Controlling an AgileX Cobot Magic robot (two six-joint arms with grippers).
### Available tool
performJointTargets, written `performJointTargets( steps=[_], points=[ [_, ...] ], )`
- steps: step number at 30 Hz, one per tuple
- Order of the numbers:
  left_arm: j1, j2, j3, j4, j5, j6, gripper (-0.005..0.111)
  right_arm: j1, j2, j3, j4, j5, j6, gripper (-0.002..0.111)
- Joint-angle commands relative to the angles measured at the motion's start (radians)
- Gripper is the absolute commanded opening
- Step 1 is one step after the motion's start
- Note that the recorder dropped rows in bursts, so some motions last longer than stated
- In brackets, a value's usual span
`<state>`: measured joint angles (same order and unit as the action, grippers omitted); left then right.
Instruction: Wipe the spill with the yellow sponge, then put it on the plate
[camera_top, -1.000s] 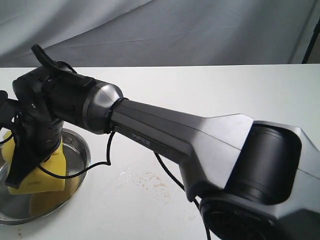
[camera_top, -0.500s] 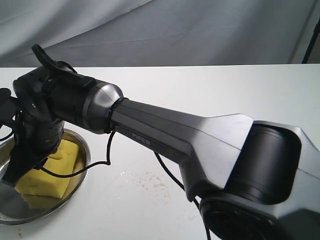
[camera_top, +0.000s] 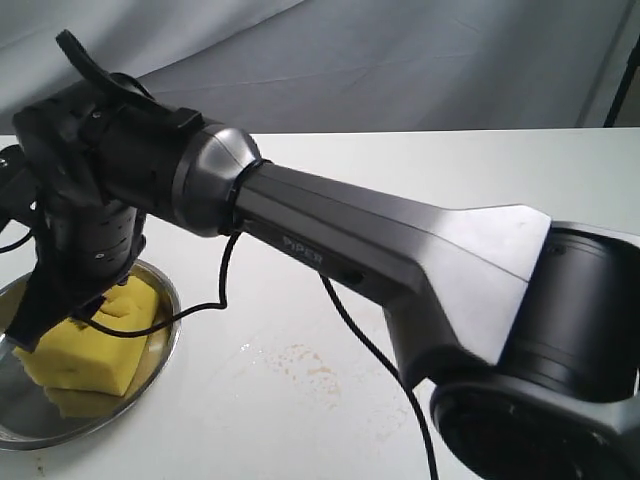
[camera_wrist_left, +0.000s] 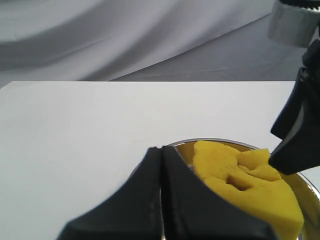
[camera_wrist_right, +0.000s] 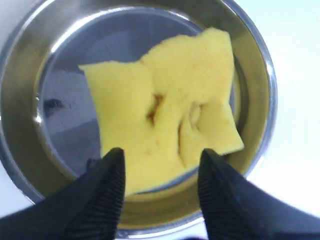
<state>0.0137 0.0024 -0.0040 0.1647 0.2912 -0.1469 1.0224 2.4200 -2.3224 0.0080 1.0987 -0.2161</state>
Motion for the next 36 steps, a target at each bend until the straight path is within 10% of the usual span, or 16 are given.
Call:
performJointTargets(
  steps=[1,6,20,36],
  points=[
    [-0.004,-0.002,0.004,0.002,-0.007,-0.008,0.0,-0.032,-0.011,-0.007,-0.092,0.111,0.041,0.025],
    [-0.004,-0.002,0.004,0.002,-0.007,-0.008,0.0,-0.084,-0.009,-0.007,-0.096,0.122,0.041,0.0],
    [-0.004,-0.002,0.004,0.002,-0.007,-0.008,0.0,-0.303,-0.023,0.022,0.08,0.122,0.096,0.0],
    [-0.004,-0.002,0.004,0.002,-0.007,-0.008,0.0,-0.55,-0.334,0.578,0.028,0.122,0.083,0.0]
  ],
)
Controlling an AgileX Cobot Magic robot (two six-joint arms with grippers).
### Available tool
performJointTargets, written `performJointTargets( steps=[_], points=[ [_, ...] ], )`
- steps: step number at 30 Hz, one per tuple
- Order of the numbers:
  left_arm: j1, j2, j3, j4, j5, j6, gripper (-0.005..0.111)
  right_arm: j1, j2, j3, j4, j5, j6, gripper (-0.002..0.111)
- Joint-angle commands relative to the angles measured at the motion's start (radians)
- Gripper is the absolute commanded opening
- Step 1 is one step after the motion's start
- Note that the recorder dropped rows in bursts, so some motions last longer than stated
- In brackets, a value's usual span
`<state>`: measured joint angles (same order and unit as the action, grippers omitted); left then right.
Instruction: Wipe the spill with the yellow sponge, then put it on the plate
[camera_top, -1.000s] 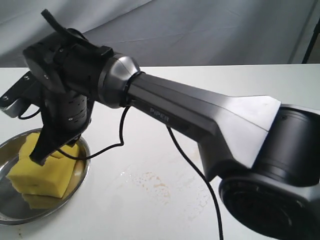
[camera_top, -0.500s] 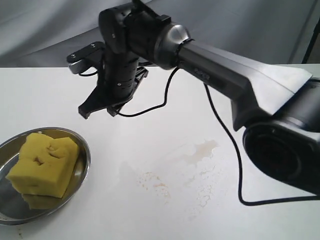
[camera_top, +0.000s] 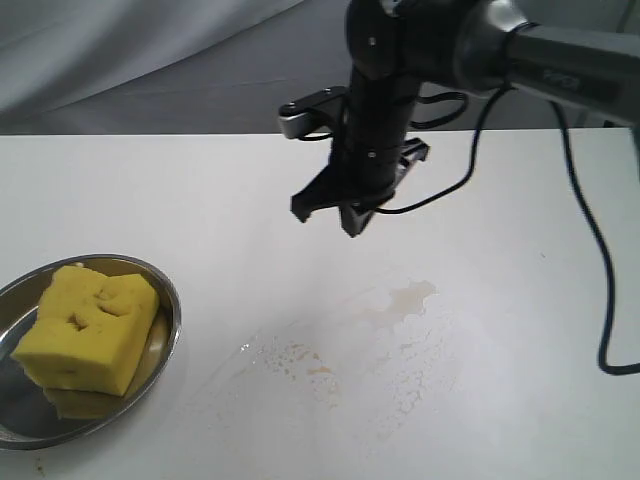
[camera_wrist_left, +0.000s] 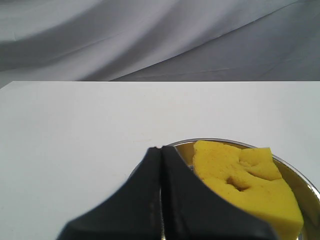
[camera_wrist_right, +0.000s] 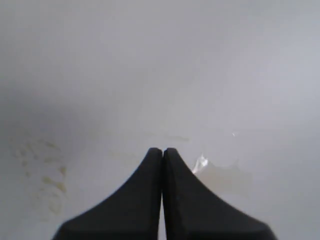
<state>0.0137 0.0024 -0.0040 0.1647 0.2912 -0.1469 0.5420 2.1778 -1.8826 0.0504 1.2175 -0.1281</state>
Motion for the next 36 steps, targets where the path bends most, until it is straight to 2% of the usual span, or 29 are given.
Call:
performJointTargets(
  steps=[1,10,17,22,36],
  points=[
    [-0.004,-0.002,0.004,0.002,-0.007,-0.008,0.0,-0.092,-0.12,0.188,-0.014,-0.017,-0.005,0.0],
    [-0.004,-0.002,0.004,0.002,-0.007,-0.008,0.0,-0.3,-0.354,0.561,-0.041,-0.218,0.003,0.0],
    [-0.004,-0.002,0.004,0.002,-0.007,-0.008,0.0,-0.466,-0.471,0.697,-0.043,-0.238,0.055,0.0],
    [-0.004,-0.002,0.004,0.002,-0.007,-0.008,0.0,-0.507,-0.557,0.764,-0.045,-0.246,0.058,0.0],
    [-0.004,-0.002,0.004,0.002,-0.007,-0.008,0.0,-0.507,-0.925,1.002,-0.033,-0.371,0.104,0.0]
  ],
)
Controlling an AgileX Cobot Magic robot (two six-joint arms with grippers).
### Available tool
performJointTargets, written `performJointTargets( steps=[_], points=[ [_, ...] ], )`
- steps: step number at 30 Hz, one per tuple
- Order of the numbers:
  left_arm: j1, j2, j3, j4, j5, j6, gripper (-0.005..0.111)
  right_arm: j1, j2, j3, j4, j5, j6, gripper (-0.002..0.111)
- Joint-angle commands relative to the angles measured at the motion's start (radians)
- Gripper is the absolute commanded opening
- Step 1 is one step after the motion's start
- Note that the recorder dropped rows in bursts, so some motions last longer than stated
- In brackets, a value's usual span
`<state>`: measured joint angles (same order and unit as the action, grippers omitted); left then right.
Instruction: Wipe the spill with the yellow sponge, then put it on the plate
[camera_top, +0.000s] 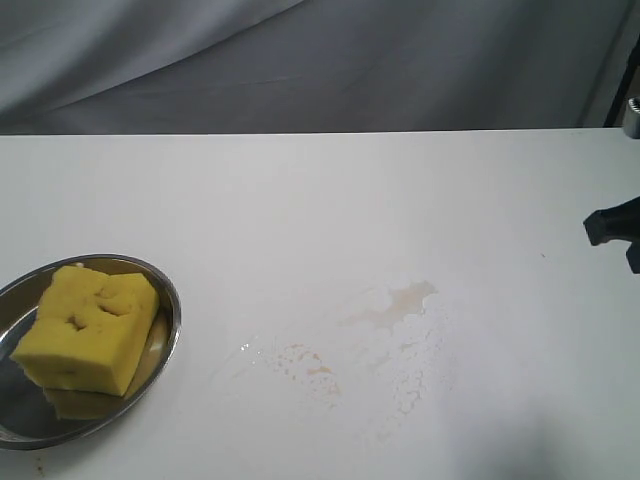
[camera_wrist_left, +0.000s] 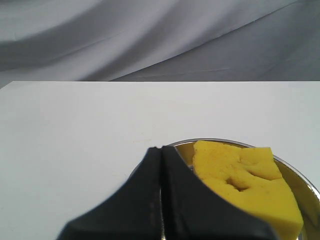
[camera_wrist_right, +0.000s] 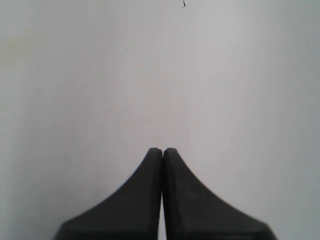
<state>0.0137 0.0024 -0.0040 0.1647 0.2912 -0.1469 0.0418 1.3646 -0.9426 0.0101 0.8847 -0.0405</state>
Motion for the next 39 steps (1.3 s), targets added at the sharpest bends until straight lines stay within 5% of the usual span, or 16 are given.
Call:
performJointTargets(
  steps=[1,16,24,30,33,39],
  points=[
    [-0.004,-0.002,0.004,0.002,-0.007,-0.008,0.0,-0.007,-0.15,0.083,0.007,-0.049,0.019,0.0],
    [-0.004,-0.002,0.004,0.002,-0.007,-0.008,0.0,-0.007,-0.8,0.354,0.007,-0.217,0.115,0.0],
    [-0.004,-0.002,0.004,0.002,-0.007,-0.008,0.0,-0.007,-1.356,0.505,-0.01,-0.309,0.161,0.0],
    [-0.004,-0.002,0.004,0.002,-0.006,-0.008,0.0,-0.007,-1.325,0.636,-0.025,-0.654,0.161,0.0],
    [-0.004,-0.002,0.004,0.002,-0.006,-0.008,0.0,-0.007,-1.246,0.787,-0.025,-0.97,0.161,0.0],
    [-0.004,-0.002,0.004,0.002,-0.006,-0.008,0.0,-0.007,-1.197,0.943,-0.025,-1.045,0.161,0.0]
  ],
)
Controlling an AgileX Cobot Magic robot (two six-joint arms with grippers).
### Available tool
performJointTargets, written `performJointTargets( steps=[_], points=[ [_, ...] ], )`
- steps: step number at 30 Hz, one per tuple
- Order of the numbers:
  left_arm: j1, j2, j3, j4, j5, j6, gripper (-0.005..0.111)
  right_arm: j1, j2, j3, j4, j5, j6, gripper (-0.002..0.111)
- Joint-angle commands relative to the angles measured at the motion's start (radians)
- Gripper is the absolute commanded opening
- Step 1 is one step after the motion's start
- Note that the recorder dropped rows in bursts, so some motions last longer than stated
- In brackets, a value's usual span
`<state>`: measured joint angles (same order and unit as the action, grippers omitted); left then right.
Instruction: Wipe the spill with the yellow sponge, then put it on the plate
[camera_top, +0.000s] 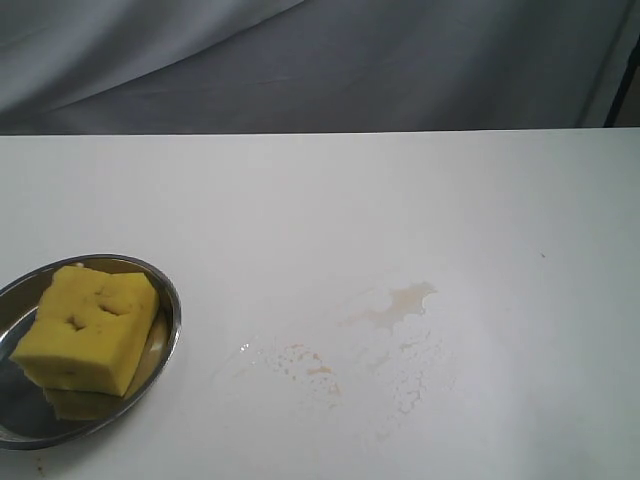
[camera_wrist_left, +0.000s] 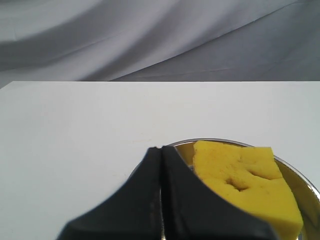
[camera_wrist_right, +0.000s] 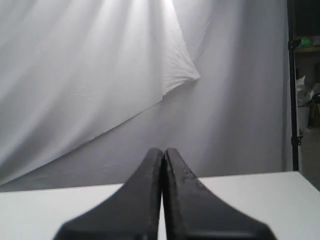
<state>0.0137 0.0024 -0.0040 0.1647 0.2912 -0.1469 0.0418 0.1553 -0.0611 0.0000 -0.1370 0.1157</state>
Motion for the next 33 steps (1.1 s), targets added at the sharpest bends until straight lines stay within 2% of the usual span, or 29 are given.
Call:
performJointTargets(
  steps=[1,3,9,13,20,28,33],
  points=[
    [-0.004,-0.002,0.004,0.002,-0.006,-0.008,0.0,-0.007,0.012,0.061,-0.015,0.062,0.005,0.0],
    [-0.004,-0.002,0.004,0.002,-0.006,-0.008,0.0,-0.007,0.012,0.061,-0.017,0.158,0.005,0.0],
    [-0.004,-0.002,0.004,0.002,-0.006,-0.008,0.0,-0.007,0.012,0.061,-0.011,0.263,0.005,0.0],
    [-0.004,-0.002,0.004,0.002,-0.006,-0.008,0.0,-0.007,0.01,0.061,0.079,0.304,0.005,0.0],
    [-0.004,-0.002,0.004,0.002,-0.006,-0.008,0.0,-0.007,-0.155,0.061,0.082,0.384,0.005,0.0],
    [-0.004,-0.002,0.004,0.002,-0.007,-0.008,0.0,-0.01,-0.155,0.061,0.066,0.415,0.005,0.0],
    [-0.004,-0.002,0.004,0.002,-0.007,-0.008,0.0,-0.01,-0.155,0.061,-0.026,0.489,-0.025,0.0]
  ],
)
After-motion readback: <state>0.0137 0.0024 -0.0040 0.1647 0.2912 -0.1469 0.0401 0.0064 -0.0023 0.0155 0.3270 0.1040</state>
